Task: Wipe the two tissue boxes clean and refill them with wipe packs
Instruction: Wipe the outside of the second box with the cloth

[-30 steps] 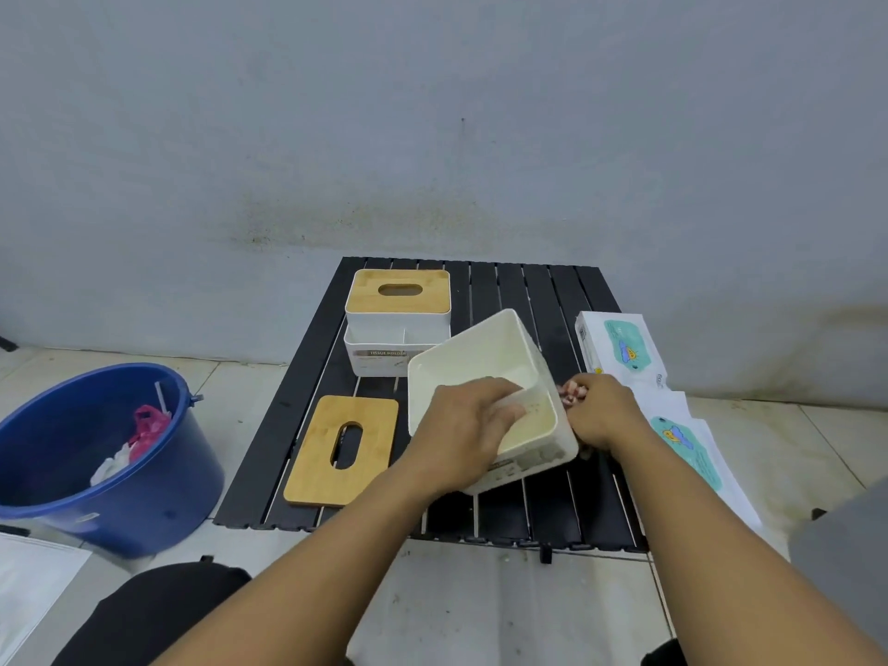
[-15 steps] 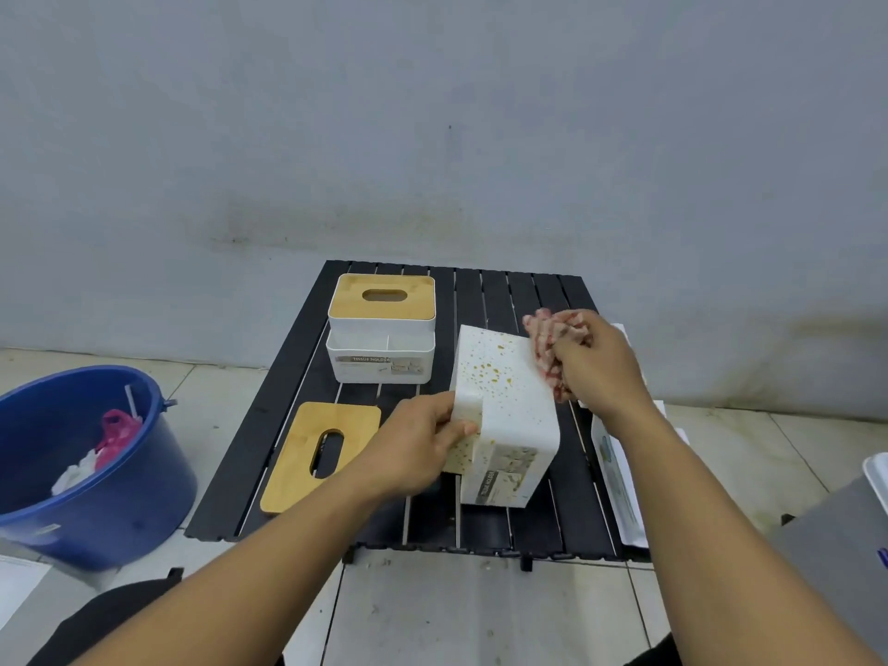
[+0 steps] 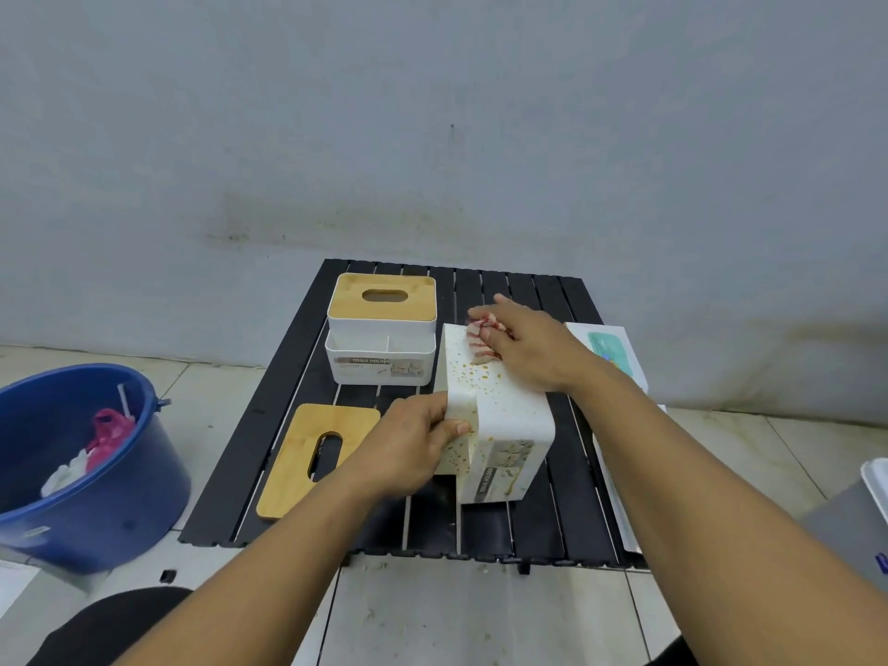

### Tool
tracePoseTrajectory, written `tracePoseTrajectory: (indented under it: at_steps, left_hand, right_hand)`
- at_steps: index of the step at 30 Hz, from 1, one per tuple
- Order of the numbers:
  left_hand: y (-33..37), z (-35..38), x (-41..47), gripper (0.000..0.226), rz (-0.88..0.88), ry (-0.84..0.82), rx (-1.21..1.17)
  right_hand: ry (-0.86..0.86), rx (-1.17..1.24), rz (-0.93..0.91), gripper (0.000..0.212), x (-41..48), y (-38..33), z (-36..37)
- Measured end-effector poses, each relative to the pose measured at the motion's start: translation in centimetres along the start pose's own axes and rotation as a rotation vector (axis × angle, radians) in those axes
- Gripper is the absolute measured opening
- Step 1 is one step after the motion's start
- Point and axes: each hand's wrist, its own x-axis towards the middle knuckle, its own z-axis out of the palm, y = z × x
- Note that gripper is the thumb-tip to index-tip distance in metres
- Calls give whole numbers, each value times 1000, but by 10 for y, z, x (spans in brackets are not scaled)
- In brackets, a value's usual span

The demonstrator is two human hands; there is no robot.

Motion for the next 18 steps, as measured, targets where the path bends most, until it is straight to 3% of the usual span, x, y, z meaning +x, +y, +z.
tracePoseTrajectory:
  at_steps: [12,18]
  left_hand:
    - [-2,1,-1,13,-15,21,41]
    - [2,1,-3,34,-50,27,68]
  right_hand:
    - [-43,133,-259,36,-37,-7,5]
    - [-130,317,-309,30,-72,-10,0]
